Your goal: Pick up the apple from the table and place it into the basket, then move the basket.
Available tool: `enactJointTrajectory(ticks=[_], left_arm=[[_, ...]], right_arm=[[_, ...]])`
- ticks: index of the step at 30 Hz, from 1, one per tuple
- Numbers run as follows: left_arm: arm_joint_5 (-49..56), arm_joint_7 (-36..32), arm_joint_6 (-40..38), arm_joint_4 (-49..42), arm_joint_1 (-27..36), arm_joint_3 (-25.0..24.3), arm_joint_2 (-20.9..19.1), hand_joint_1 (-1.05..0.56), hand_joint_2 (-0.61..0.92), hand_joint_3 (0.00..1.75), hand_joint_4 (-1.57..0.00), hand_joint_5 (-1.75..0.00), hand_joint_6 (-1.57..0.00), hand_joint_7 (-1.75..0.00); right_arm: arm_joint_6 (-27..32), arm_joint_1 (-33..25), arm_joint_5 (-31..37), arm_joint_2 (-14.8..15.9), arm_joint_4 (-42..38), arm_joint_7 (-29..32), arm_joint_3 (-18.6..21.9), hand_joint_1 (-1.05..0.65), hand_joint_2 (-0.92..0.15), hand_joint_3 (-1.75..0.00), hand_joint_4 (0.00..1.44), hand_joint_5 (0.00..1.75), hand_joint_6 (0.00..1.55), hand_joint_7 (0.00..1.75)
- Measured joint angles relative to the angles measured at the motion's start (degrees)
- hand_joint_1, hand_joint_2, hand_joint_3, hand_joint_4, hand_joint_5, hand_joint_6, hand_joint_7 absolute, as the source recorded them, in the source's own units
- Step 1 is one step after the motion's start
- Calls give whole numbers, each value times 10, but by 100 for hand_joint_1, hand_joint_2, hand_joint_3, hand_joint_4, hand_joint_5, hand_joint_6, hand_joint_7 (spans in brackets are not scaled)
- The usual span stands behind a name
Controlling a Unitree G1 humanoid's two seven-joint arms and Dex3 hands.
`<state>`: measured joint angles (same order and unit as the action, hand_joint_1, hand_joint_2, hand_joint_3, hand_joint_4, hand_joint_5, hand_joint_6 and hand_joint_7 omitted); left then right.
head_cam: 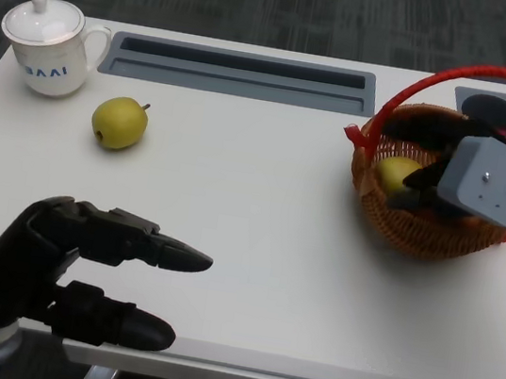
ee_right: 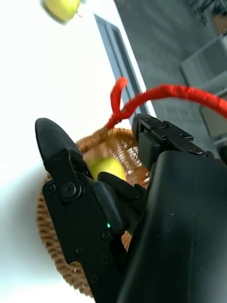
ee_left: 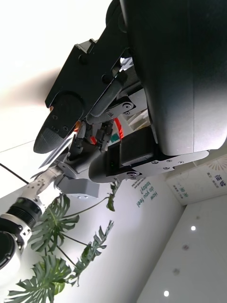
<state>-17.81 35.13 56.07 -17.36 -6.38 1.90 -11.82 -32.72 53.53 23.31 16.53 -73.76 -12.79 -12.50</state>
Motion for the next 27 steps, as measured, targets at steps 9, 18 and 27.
enactJointTrajectory(ticks=[9, 18, 27], left_arm=[[-3, 0, -4, -4, -15, 3, -1, -45, 71, 0, -113, -1, -105, -1], [-6, 10, -10, -10, -23, 4, -2, -44, 71, 0, -113, -1, -106, -1], [-6, 13, -10, -15, -29, 5, 1, -44, 71, 0, -113, -1, -106, -1]], right_arm=[[-93, -112, -67, 20, 96, -36, 33, -94, -90, -2, 57, 0, 50, 0], [-129, -260, -144, 37, 278, -92, 53, -93, -92, -2, 57, 1, 51, 1], [-104, -334, -166, 17, 374, -104, 50, -88, -91, -1, 62, 1, 56, 1]])
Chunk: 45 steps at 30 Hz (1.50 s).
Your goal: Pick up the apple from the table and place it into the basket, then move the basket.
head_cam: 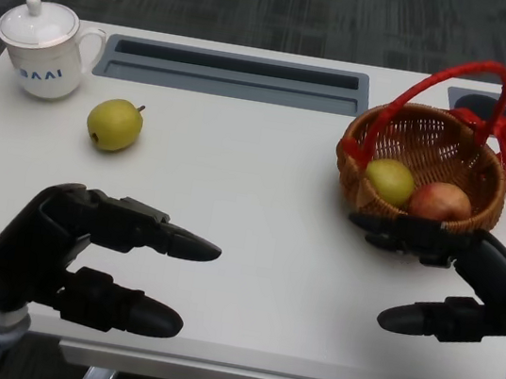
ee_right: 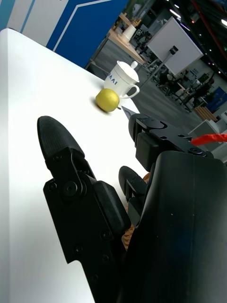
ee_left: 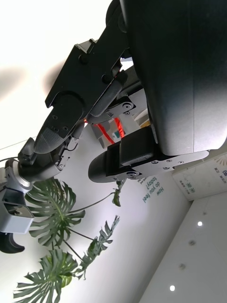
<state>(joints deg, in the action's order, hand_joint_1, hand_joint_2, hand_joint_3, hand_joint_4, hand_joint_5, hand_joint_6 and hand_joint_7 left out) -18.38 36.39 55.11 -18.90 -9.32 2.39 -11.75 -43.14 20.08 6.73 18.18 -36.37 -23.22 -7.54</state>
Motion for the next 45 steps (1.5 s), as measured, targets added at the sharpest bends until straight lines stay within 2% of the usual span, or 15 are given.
enactJointTrajectory(ticks=[8, 13, 19, 24, 33, 45], left_arm=[[1, 2, 0, 0, -2, -3, 0, -47, 71, 0, -112, 0, -105, 0], [10, -3, 5, -4, -7, -12, 1, -48, 71, 0, -108, 0, -100, 0], [12, -3, 10, -24, -12, -26, 0, -48, 71, 0, -106, 0, -97, 0], [14, -3, 10, -39, -13, -30, -5, -47, 71, 0, -104, 0, -94, 0], [8, 1, 15, -63, -23, -30, -7, -45, 71, 0, -103, 0, -93, 0], [1, 7, 19, -70, -31, -27, -6, -45, 70, 0, -106, -1, -96, -1]], right_arm=[[27, -44, -33, -44, 45, -20, -9, -80, -85, 0, 62, 0, 56, 0], [-20, -54, -35, -78, 43, 8, -7, -67, -81, 0, 63, 1, 57, 0], [-101, -49, -31, -105, 3, 39, -2, -50, -81, 0, 68, 1, 62, 1], [-131, -46, -35, -114, -14, 46, 0, -46, -80, 0, 71, 1, 64, 1], [-135, -47, -36, -115, -7, 47, 0, -42, -79, 0, 77, 2, 72, 2], [-146, -47, -36, -119, -2, 47, -1, -40, -80, 0, 80, 1, 74, 1]])
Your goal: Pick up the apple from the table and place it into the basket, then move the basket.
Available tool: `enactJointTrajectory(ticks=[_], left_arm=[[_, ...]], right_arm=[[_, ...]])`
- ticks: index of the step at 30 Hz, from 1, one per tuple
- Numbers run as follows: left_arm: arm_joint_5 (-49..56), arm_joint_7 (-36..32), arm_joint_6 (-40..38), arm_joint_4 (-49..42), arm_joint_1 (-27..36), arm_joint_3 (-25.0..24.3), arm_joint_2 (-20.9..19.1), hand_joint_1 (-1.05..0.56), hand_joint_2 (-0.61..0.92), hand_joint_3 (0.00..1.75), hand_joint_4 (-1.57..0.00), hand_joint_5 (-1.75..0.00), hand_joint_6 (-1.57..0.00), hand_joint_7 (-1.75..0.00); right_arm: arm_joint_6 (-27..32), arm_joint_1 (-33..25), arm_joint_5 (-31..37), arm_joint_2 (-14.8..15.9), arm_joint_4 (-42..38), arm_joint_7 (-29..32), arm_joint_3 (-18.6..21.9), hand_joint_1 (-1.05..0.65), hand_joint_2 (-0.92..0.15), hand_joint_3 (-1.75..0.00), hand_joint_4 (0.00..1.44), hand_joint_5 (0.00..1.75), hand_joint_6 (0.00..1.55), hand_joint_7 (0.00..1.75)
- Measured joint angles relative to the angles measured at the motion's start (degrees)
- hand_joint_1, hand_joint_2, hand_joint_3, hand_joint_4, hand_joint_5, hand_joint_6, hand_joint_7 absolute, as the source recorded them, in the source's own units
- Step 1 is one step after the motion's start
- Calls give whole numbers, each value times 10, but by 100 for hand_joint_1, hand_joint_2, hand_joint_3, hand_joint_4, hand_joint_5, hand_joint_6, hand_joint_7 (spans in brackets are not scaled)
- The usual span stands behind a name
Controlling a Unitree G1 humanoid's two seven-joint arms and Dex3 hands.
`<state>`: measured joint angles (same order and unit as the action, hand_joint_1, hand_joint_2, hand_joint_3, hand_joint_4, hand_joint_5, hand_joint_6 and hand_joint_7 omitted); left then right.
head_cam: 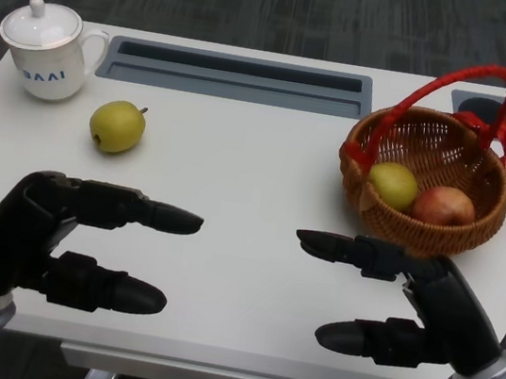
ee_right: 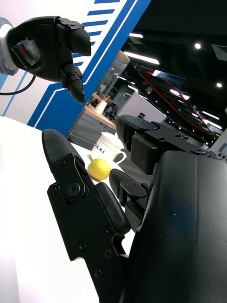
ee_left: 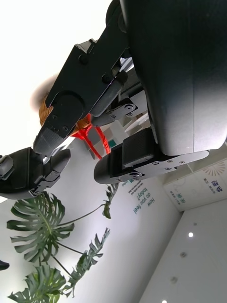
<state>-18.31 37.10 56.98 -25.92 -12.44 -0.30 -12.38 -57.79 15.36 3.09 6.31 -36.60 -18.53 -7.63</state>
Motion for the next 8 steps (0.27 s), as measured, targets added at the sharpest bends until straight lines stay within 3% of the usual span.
enactJointTrajectory(ticks=[8], left_arm=[[-2, 6, -1, 0, -4, 0, 0, -46, 71, 0, -107, -1, -96, -1]], right_arm=[[-1, -3, 0, 0, 15, 3, 0, -41, -80, 0, 80, 0, 75, 0]])
